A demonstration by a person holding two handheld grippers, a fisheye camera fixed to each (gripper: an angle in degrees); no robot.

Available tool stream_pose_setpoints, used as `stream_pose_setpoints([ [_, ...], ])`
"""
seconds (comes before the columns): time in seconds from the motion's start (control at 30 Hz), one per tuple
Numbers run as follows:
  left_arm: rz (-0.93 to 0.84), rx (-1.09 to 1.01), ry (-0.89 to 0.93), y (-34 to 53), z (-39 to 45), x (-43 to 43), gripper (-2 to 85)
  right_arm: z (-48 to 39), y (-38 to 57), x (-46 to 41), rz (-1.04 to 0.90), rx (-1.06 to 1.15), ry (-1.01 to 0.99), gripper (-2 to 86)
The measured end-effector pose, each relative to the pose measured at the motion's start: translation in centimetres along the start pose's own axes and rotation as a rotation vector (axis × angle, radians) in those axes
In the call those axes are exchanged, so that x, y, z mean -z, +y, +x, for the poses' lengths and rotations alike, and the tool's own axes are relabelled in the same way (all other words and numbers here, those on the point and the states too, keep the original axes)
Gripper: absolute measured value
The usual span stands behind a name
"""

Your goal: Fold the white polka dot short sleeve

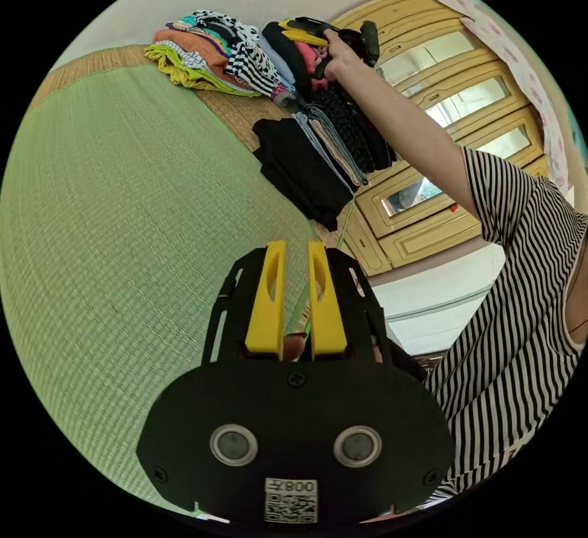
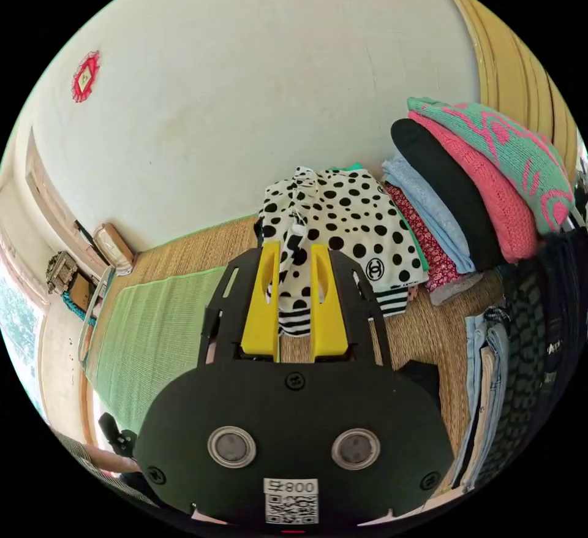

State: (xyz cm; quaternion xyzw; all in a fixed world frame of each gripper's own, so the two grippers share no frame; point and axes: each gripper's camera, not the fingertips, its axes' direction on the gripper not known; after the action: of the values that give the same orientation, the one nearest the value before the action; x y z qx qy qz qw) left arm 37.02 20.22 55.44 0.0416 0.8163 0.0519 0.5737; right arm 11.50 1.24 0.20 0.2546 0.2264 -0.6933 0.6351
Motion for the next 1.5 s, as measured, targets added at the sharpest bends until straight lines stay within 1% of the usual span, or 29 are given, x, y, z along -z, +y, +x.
stream_pose_setpoints([
  [0.2, 0.007, 0.029, 0.009, 0.9, 2.7, 2.3, 5.7, 0.0, -1.6, -7.5, -0.089, -0.080, 0.032, 8.2],
  [0.3, 0.023, 0.045, 0.037, 1.0, 3.9, 3.0, 4.6, -0.5, -1.1, -10.0, -0.126, -0.080, 0.056, 6.0],
  [0.4, 0.055, 0.045, 0.079, 1.1, 5.5, 3.7, 3.8, -0.7, 0.1, -11.0, -0.106, -0.104, 0.052, 2.7],
  [0.47, 0.055, 0.041, 0.089, 1.0, 6.7, 4.0, 3.5, -0.8, 0.7, -10.7, -0.068, -0.117, 0.000, 1.9],
  [0.6, 0.078, 0.027, 0.126, 0.9, 9.6, 5.9, 3.2, -2.1, 2.4, -8.1, 0.050, -0.134, -0.121, 1.3],
  [0.7, 0.095, 0.013, 0.128, 1.0, 12.2, 8.3, 3.2, -4.2, 3.7, -5.3, 0.111, -0.103, -0.245, 1.1],
  [0.8, 0.128, -0.012, 0.094, 1.2, 16.0, 11.6, 3.3, -8.1, 5.2, -1.6, 0.139, -0.029, -0.353, 1.1],
  [0.93, 0.194, -0.050, 0.044, 2.1, 21.5, 16.0, 3.8, -15.5, 8.8, 5.2, 0.139, 0.132, -0.431, 1.0],
  [1.07, 0.300, -0.062, -0.041, 5.0, 28.3, 20.7, 6.1, -21.3, 14.0, 10.4, 0.105, 0.230, -0.504, 1.0],
  [1.13, 0.370, -0.056, -0.084, 6.8, 31.3, 22.7, 7.1, -24.1, 18.1, 13.4, 0.091, 0.261, -0.564, 1.1],
  [1.2, 0.453, -0.042, -0.148, 9.4, 35.4, 24.7, 8.6, -25.8, 21.3, 14.8, 0.064, 0.284, -0.632, 1.1],
  [1.3, 0.531, -0.034, -0.236, 12.5, 40.7, 25.7, 11.1, -28.3, 26.6, 15.7, 0.002, 0.291, -0.694, 0.9],
  [1.43, 0.511, -0.077, -0.269, 14.8, 47.5, 23.1, 12.8, -31.1, 33.6, 14.4, -0.113, 0.310, -0.754, 0.9],
  [1.5, 0.458, -0.117, -0.276, 15.8, 51.7, 20.0, 12.6, -32.0, 36.4, 13.8, -0.142, 0.313, -0.809, 0.9],
])
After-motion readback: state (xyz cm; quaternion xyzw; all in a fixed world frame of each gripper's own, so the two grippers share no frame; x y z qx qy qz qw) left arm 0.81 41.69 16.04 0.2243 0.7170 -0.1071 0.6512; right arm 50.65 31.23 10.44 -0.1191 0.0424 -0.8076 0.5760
